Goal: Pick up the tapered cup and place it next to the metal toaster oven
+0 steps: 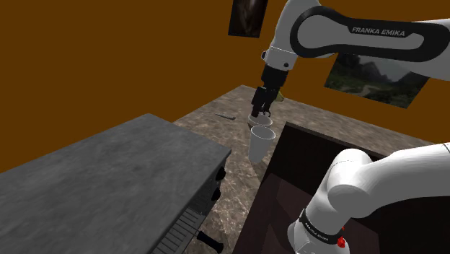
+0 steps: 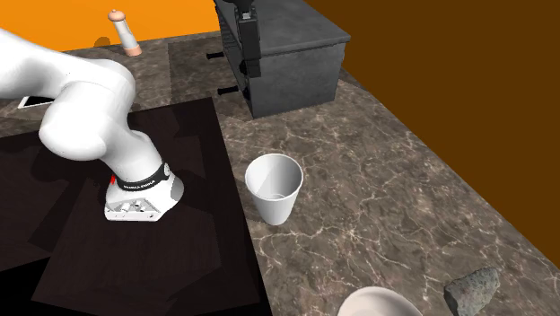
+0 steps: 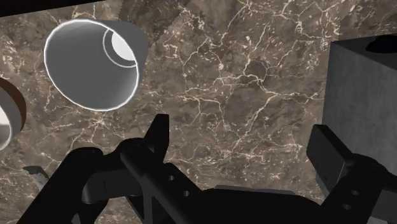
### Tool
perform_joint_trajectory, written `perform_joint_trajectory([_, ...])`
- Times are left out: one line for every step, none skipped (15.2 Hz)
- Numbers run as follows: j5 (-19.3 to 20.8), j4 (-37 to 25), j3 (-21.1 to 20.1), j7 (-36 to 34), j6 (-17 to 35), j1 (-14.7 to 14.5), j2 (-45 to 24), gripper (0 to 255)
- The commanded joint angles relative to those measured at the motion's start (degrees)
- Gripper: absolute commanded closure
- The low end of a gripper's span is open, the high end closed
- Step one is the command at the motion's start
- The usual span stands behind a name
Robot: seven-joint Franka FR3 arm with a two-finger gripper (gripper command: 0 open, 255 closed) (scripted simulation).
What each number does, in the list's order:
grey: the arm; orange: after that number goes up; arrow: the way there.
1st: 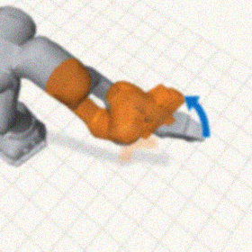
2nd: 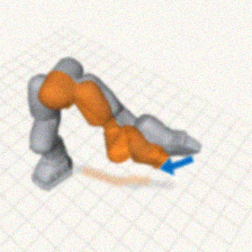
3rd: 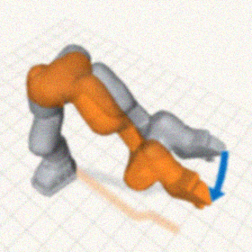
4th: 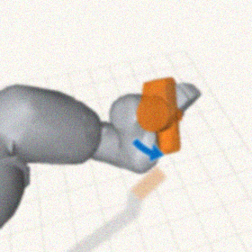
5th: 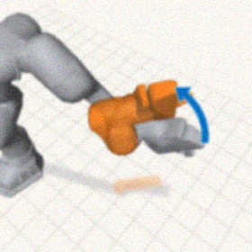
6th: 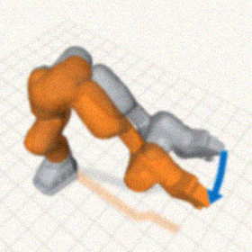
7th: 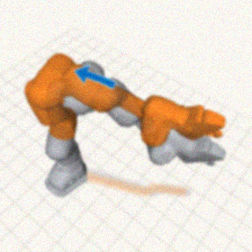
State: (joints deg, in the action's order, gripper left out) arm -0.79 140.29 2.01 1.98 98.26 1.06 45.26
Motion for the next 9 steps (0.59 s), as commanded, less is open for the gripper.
perform_joint_trajectory([0.0,0.0,0.0,0.0,0.0,0.0,0.0,0])
perform_joint_trajectory([0.8,1.5,0.1,0.1,1.7,0.5,-0.3,0])
perform_joint_trajectory([1.7,2.9,0.2,0.1,3.4,1.0,-0.6,0])
perform_joint_trajectory([2.6,4.2,0.3,0.1,5.1,1.5,-1.0,0])
perform_joint_trajectory([3.5,5.5,0.4,0.2,6.8,2.0,-1.5,0])
perform_joint_trajectory([4.4,6.8,0.6,0.1,8.6,2.6,-2.1,0])
perform_joint_trajectory([5.3,8.0,0.7,0.1,10.4,3.2,-2.7,0])
perform_joint_trajectory([6.3,9.1,0.9,0.0,12.3,3.8,-3.5,0])
perform_joint_trajectory([7.3,10.1,1.0,-0.1,14.1,4.5,-4.3,0])
